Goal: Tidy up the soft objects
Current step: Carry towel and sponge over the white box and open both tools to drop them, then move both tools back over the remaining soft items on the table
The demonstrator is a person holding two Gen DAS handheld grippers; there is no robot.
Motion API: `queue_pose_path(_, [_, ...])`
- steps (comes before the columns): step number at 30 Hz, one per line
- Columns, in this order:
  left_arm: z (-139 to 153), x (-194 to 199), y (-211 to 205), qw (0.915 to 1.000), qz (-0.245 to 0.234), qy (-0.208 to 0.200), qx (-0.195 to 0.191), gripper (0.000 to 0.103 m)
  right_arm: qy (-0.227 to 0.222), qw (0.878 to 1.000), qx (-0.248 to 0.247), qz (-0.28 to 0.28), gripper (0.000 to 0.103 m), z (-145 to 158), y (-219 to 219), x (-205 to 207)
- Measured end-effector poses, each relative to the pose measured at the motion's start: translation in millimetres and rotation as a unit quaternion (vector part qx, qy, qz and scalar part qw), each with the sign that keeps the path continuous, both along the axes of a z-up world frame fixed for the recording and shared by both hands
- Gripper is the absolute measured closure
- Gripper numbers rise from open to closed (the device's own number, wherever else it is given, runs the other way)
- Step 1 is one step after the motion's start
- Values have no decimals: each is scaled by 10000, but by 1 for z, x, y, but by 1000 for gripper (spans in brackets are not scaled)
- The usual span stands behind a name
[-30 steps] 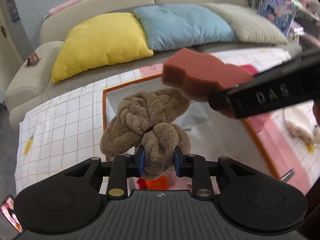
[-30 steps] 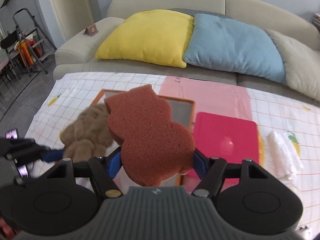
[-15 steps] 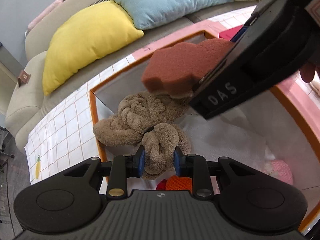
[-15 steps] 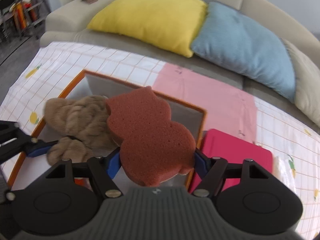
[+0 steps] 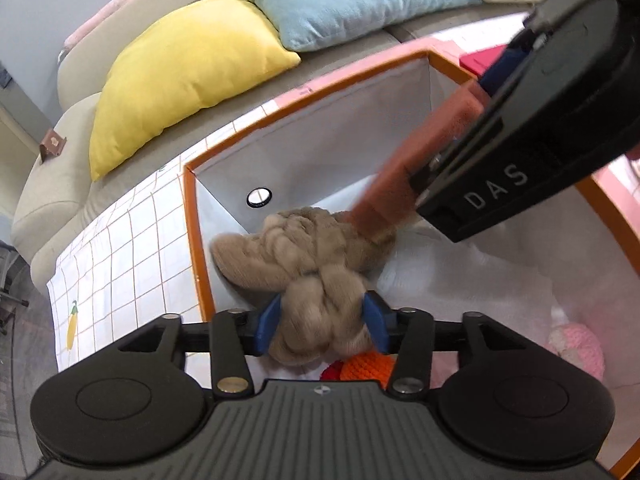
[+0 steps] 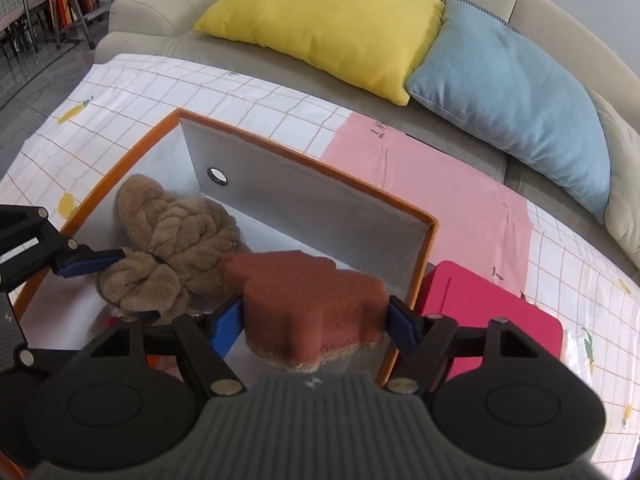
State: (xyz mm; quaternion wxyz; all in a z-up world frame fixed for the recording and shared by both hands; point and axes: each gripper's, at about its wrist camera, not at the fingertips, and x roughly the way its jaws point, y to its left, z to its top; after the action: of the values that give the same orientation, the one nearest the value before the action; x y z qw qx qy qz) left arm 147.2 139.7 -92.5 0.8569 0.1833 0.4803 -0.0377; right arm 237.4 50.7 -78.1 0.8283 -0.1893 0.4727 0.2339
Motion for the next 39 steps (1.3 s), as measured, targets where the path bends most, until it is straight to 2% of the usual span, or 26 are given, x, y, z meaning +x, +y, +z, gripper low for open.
queue_pose_path(2, [5, -1, 1, 9999, 31, -76, -72, 31, -30, 10000, 20, 18, 29, 2, -1, -2])
queue_pose_path(3, [8, -2, 1, 9999, 31, -96, -116, 30, -46, 10000, 23, 25, 29, 3, -1, -3])
queue_pose_path(7, [21, -7, -1, 9994, 101, -147, -309, 28, -152, 9997, 209, -15, 29, 14, -6, -7])
queue_pose_path(14, [48, -25, -18, 9959, 427, -464, -655, 28, -534, 9966, 613, -166, 29, 44, -28, -28])
queue_pose_path(20, [67, -52, -33, 9871, 776, -969, -1011, 28, -869, 9897, 1041, -462, 29, 60, -67, -59])
queue_pose_path(26, [83, -88, -49, 9723, 1075, -1447, -1486, 28, -1672, 9774, 1132, -624, 29, 70, -110, -114])
queue_pose_path(30, [85, -106, -68, 9689, 909, -1557, -1694, 28, -1644, 9721, 1414, -897, 29, 70, -146, -140])
queue_pose_path(36, [85, -122, -106, 9716, 436, -1610, -1680, 29, -1786, 9668, 1393, -1185, 29, 68, -189, -178])
queue_pose_path(39, [87, -128, -124, 9728, 240, -1664, -1592, 29, -1882, 9610, 1423, -1446, 23, 67, -211, -192])
